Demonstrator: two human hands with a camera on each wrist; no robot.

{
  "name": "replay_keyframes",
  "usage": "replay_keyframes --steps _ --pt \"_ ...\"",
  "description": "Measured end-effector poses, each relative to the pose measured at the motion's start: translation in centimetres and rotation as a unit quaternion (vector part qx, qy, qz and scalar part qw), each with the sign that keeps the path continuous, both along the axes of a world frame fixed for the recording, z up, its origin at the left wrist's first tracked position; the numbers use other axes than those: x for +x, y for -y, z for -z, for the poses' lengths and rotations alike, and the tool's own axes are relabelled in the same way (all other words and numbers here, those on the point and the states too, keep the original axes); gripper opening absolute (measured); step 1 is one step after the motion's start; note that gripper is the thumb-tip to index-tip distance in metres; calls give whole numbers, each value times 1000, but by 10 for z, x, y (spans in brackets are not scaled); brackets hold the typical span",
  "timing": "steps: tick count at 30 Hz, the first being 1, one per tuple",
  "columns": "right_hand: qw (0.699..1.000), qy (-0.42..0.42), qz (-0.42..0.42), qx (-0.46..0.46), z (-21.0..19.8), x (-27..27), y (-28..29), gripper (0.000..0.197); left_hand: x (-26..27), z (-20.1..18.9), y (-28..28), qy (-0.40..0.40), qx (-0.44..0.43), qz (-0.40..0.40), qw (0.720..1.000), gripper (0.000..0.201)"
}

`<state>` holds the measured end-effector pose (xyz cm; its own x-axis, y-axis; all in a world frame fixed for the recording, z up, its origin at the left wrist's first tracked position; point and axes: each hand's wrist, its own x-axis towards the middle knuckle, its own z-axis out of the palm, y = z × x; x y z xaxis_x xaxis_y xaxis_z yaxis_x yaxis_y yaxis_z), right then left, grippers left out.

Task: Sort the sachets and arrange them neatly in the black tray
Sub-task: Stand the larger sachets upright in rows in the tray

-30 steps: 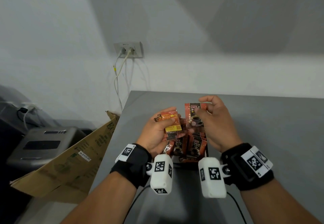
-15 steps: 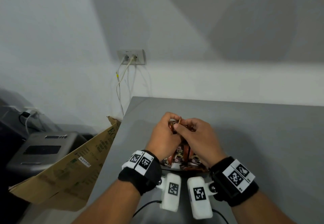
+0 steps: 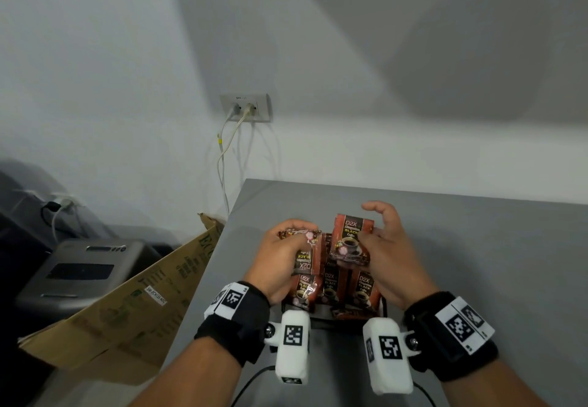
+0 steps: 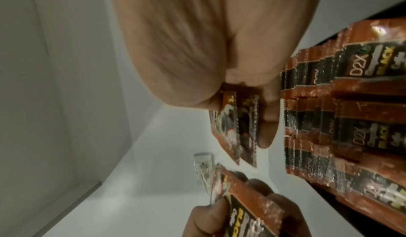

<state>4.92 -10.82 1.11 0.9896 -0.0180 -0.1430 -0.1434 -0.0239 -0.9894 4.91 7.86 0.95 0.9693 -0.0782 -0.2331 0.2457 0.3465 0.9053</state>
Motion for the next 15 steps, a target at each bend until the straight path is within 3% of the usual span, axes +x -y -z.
replay_keyframes --steps 4,7,10,12,15 --pt "994 36 -17 -101 -1 -5 1 41 2 -1 4 -14 -43 -12 999 21" --pt "991 27 7 -134 1 -9 1 31 5 -2 5 -8 -62 -24 998 37" --pt "998 20 -23 -62 -4 -16 -3 17 7 -3 6 -9 -80 -56 995 33" --pt "998 4 -55 -12 -9 -19 -9 18 5 -4 10 -19 -100 -54 993 27" --pt "997 43 -44 -48 -9 -15 -17 14 -2 -5 18 -32 -117 -28 992 21"
